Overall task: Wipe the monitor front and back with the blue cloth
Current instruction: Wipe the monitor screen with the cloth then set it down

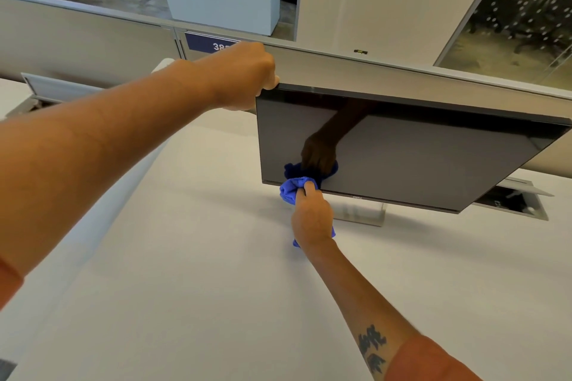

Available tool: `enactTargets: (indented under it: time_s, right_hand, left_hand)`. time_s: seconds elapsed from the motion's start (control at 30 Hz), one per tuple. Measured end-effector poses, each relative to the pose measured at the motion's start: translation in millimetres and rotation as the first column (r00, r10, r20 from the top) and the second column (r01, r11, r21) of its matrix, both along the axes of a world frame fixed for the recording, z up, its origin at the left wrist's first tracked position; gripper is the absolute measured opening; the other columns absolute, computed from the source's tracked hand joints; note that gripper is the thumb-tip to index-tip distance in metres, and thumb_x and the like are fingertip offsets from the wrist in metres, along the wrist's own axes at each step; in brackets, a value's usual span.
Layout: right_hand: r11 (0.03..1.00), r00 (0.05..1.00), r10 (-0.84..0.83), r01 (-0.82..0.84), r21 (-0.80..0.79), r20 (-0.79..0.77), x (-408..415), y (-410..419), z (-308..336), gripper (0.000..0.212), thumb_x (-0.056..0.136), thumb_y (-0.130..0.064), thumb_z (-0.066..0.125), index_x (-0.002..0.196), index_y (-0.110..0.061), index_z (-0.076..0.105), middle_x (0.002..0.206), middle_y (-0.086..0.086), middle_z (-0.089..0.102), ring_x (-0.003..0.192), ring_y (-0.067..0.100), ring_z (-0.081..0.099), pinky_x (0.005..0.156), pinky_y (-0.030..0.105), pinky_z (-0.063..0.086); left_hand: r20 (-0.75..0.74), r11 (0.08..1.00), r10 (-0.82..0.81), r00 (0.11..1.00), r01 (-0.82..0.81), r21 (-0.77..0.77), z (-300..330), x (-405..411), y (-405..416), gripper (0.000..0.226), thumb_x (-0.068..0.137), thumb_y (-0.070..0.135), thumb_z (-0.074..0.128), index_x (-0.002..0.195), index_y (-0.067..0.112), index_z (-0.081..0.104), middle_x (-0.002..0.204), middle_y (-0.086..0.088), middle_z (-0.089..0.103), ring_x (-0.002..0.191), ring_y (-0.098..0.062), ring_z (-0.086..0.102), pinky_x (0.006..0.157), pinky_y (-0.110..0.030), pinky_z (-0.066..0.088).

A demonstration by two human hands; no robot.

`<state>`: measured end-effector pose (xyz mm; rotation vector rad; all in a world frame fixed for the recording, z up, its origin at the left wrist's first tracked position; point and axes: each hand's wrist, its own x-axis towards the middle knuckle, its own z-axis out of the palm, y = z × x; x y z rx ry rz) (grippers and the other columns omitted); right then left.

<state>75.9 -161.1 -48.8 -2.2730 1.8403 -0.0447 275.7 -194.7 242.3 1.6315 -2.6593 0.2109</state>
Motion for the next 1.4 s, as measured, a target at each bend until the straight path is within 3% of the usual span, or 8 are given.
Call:
enactTargets:
  time_s: [0.27, 0.47, 0.53, 0.7, 1.0, 1.13, 1.3, 1.4]
  right_hand:
    - [0.997, 0.997, -0.068, 0.069, -0.018, 0.039, 51, 3, -3, 0.050, 0.107, -0.017, 0.059, 0.153, -0.008, 0.040, 0.129, 0.011, 0.064, 0.103, 0.024, 0.071, 0.077, 0.030, 0.050]
    - [0.999, 1.000, 0.000, 0.001, -0.041, 0.031, 89, 9, -2, 0.047, 0.108, -0.013, 0.055, 0.152, -0.007, 0.040, 0.126, 0.012, 0.062, 0.104, 0.025, 0.068, 0.082, 0.033, 0.053]
    - [0.999, 0.999, 0.050, -0.050, -0.010, 0.003, 100, 9, 1, 0.044, 0.107, -0.010, 0.053, 0.150, -0.008, 0.043, 0.115, 0.012, 0.056, 0.096, 0.024, 0.060, 0.077, 0.033, 0.047]
    - [0.930, 0.939, 0.338, -0.344, 0.129, 0.063, 97, 3, 11, 0.057, 0.100, -0.007, 0.063, 0.154, -0.017, 0.046, 0.133, 0.008, 0.054, 0.105, 0.029, 0.067, 0.086, 0.038, 0.056]
    - [0.923, 0.907, 0.358, -0.308, -0.231, 0.222, 72, 8, 19, 0.017, 0.097, -0.022, 0.069, 0.112, -0.013, 0.069, 0.106, 0.001, 0.061, 0.067, 0.011, 0.051, 0.063, 0.023, 0.041]
    - [0.882, 0.892, 0.444, -0.418, -0.218, 0.088, 55, 1, 20, 0.020, 0.102, -0.017, 0.063, 0.121, -0.012, 0.063, 0.110, 0.004, 0.061, 0.072, 0.012, 0.051, 0.063, 0.027, 0.045]
    - [0.900, 0.908, 0.417, -0.419, -0.124, -0.044, 31, -10, 17, 0.029, 0.102, -0.011, 0.059, 0.131, -0.010, 0.057, 0.126, 0.007, 0.053, 0.073, 0.017, 0.046, 0.063, 0.031, 0.039]
    - [0.914, 0.917, 0.394, -0.398, -0.075, -0.060, 15, -13, 11, 0.036, 0.102, -0.012, 0.062, 0.137, -0.012, 0.054, 0.132, 0.007, 0.050, 0.078, 0.018, 0.052, 0.067, 0.033, 0.048]
  left_hand:
    - [0.026, 1.000, -0.004, 1.000, 0.005, -0.014, 0, 1, 3, 0.008, 0.080, -0.008, 0.072, 0.087, -0.005, 0.075, 0.060, -0.008, 0.054, 0.051, -0.021, 0.049, 0.057, -0.029, 0.042]
    - [0.026, 1.000, 0.011, 1.000, -0.011, -0.006, -2, 1, 4, 0.007, 0.081, -0.004, 0.073, 0.087, -0.004, 0.076, 0.060, -0.007, 0.053, 0.048, -0.015, 0.045, 0.058, -0.026, 0.044]
    - [0.035, 1.000, 0.019, 0.999, -0.019, -0.001, -2, 1, 4, 0.003, 0.081, -0.004, 0.073, 0.082, -0.002, 0.074, 0.057, -0.006, 0.051, 0.046, -0.013, 0.044, 0.057, -0.026, 0.044]
    - [0.045, 1.000, 0.003, 0.999, -0.003, -0.013, 0, 0, 3, 0.004, 0.079, -0.005, 0.073, 0.077, -0.001, 0.073, 0.060, -0.013, 0.059, 0.050, -0.022, 0.056, 0.058, -0.034, 0.057]
    - [0.037, 1.000, -0.024, 0.999, 0.024, -0.009, 0, 0, -5, 0.006, 0.082, -0.002, 0.074, 0.088, -0.002, 0.076, 0.061, -0.005, 0.053, 0.053, -0.019, 0.053, 0.063, -0.029, 0.049]
    - [0.021, 1.000, -0.010, 1.000, 0.010, 0.008, 2, -2, -6, 0.010, 0.081, -0.003, 0.075, 0.090, -0.002, 0.076, 0.059, 0.001, 0.042, 0.050, -0.013, 0.044, 0.061, -0.026, 0.040]
    - [0.048, 1.000, 0.012, 0.999, -0.012, 0.011, 2, -1, -7, 0.011, 0.081, -0.004, 0.073, 0.092, -0.002, 0.076, 0.063, -0.004, 0.051, 0.053, -0.019, 0.049, 0.060, -0.028, 0.041]
    - [0.071, 1.000, 0.010, 0.997, -0.011, 0.010, 3, -2, -7, 0.014, 0.082, -0.004, 0.073, 0.095, -0.002, 0.076, 0.068, -0.011, 0.062, 0.057, -0.025, 0.058, 0.061, -0.029, 0.047]
